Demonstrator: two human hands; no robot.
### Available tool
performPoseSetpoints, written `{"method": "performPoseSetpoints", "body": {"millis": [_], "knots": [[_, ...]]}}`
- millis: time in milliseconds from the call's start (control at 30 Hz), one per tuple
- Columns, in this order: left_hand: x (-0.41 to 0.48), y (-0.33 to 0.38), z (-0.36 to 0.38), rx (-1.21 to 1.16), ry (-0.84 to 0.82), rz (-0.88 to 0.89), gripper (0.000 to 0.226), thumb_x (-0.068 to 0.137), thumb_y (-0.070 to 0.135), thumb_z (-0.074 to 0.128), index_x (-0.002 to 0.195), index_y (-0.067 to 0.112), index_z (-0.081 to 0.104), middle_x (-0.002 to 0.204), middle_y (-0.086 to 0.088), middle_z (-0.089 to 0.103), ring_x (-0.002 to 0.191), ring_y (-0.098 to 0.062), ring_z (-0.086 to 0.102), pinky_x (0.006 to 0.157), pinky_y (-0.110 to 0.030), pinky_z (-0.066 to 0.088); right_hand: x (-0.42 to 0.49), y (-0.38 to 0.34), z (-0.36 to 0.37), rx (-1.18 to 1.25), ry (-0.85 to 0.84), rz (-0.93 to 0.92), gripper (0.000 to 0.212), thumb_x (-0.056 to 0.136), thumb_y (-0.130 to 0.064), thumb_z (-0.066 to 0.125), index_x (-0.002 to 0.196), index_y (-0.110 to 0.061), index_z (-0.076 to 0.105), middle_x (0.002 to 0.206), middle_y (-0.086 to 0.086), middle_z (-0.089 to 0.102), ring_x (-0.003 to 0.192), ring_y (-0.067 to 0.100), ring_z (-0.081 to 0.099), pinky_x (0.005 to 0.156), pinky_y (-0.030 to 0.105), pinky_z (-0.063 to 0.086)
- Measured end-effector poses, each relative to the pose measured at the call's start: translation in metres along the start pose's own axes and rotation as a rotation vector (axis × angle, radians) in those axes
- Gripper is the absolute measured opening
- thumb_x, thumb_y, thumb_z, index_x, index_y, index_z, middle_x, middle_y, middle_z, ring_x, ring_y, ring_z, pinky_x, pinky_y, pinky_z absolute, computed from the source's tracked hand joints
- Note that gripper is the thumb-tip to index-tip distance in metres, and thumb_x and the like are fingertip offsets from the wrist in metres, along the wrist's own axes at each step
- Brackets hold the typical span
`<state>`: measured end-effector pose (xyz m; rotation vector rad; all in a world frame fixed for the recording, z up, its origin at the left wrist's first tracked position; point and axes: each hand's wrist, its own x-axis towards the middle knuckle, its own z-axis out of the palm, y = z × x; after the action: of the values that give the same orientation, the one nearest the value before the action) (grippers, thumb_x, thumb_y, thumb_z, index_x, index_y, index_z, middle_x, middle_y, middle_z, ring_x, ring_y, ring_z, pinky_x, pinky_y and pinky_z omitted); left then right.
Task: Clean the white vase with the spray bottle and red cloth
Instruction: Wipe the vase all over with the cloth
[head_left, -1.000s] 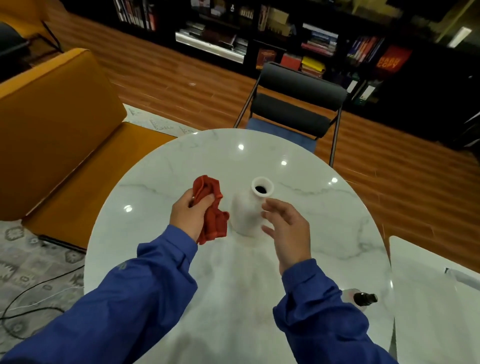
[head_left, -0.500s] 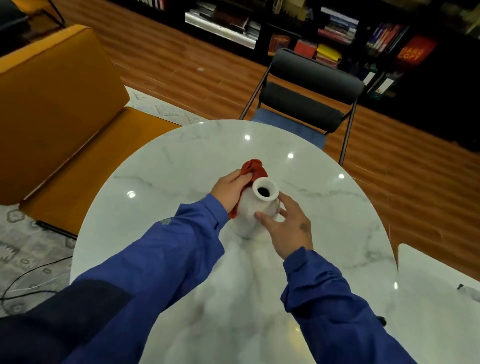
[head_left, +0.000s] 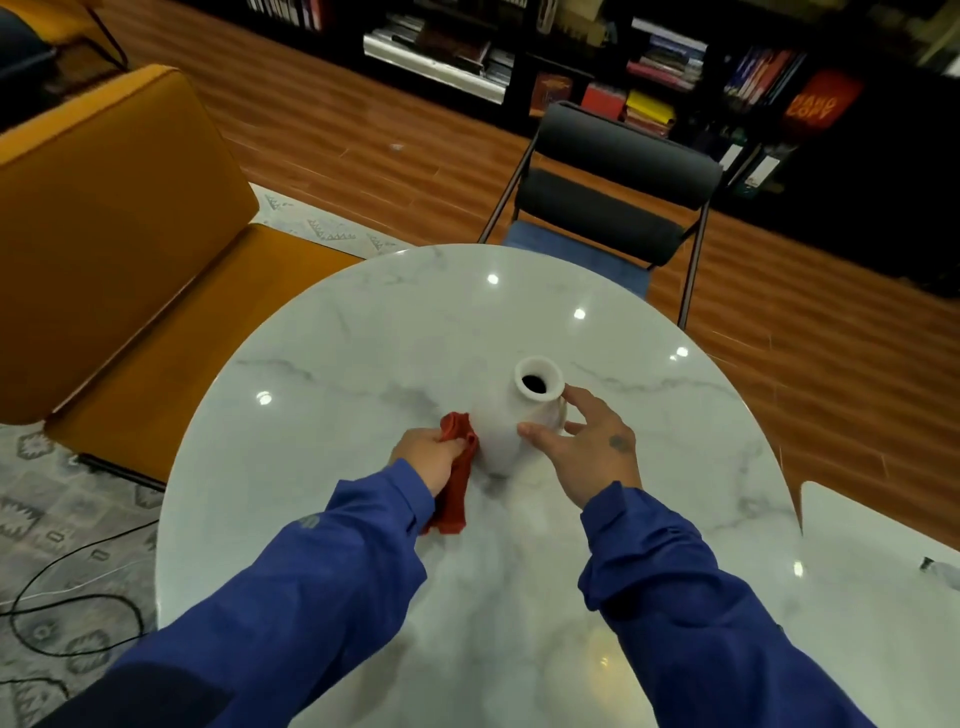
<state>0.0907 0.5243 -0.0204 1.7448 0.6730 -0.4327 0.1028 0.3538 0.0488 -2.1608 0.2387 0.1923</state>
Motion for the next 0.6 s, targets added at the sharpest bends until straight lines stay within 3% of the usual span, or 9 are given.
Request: {"method": "performPoseSetpoints", "body": {"millis": [167, 267, 333, 433, 600], "knots": [[-0.028, -0.011, 0.032, 0.201, -0.026, 0.011, 0.030, 0.080, 0.029, 0.067, 0.101, 0.008, 0.064, 0.090, -0.005, 0.064, 0.085, -0.026, 0.061, 0.069, -0.026, 0.048, -0.004, -0.005, 0.001, -0.062, 0.001, -0.004, 0.061, 0.079, -0.035, 0.079, 0.134, -0.029, 0.053, 0.117, -0.012, 0.051, 0.107, 0.015, 0.057, 0.088, 0.027, 0.045], [-0.038, -0.013, 0.056, 0.592, 0.009, 0.209, 0.026, 0.086, 0.022, 0.056, 0.111, 0.014, 0.058, 0.123, -0.009, 0.049, 0.110, -0.029, 0.051, 0.087, -0.033, 0.046, -0.004, -0.006, 0.001, -0.118, -0.010, -0.027, 0.059, 0.080, -0.036, 0.077, 0.133, -0.030, 0.053, 0.127, -0.004, 0.058, 0.112, 0.022, 0.059, 0.094, 0.034, 0.049], [-0.044, -0.019, 0.065, 0.809, -0.078, 0.348, 0.025, 0.088, 0.019, 0.053, 0.111, 0.017, 0.061, 0.131, -0.010, 0.043, 0.118, -0.031, 0.044, 0.092, -0.037, 0.044, -0.006, -0.007, -0.002, -0.131, -0.046, -0.029, 0.060, 0.083, -0.033, 0.075, 0.137, -0.033, 0.050, 0.130, -0.002, 0.058, 0.116, 0.024, 0.058, 0.097, 0.035, 0.048], [-0.047, -0.033, 0.070, 1.037, -0.140, 0.491, 0.027, 0.090, 0.019, 0.055, 0.115, 0.008, 0.059, 0.133, -0.013, 0.037, 0.124, -0.036, 0.037, 0.096, -0.044, 0.045, -0.014, -0.005, -0.008, -0.169, -0.107, -0.036, 0.066, 0.087, -0.033, 0.070, 0.145, -0.036, 0.039, 0.140, -0.004, 0.052, 0.124, 0.023, 0.053, 0.102, 0.034, 0.043], [-0.032, -0.043, 0.038, 1.023, 0.028, 0.489, 0.031, 0.089, 0.013, 0.048, 0.120, 0.011, 0.054, 0.126, -0.010, 0.040, 0.115, -0.034, 0.041, 0.087, -0.041, 0.049, -0.043, 0.009, -0.018, -0.168, -0.103, 0.024, 0.061, 0.092, -0.038, 0.062, 0.147, -0.034, 0.036, 0.146, -0.006, 0.044, 0.116, 0.018, 0.057, 0.092, 0.025, 0.041]]}}
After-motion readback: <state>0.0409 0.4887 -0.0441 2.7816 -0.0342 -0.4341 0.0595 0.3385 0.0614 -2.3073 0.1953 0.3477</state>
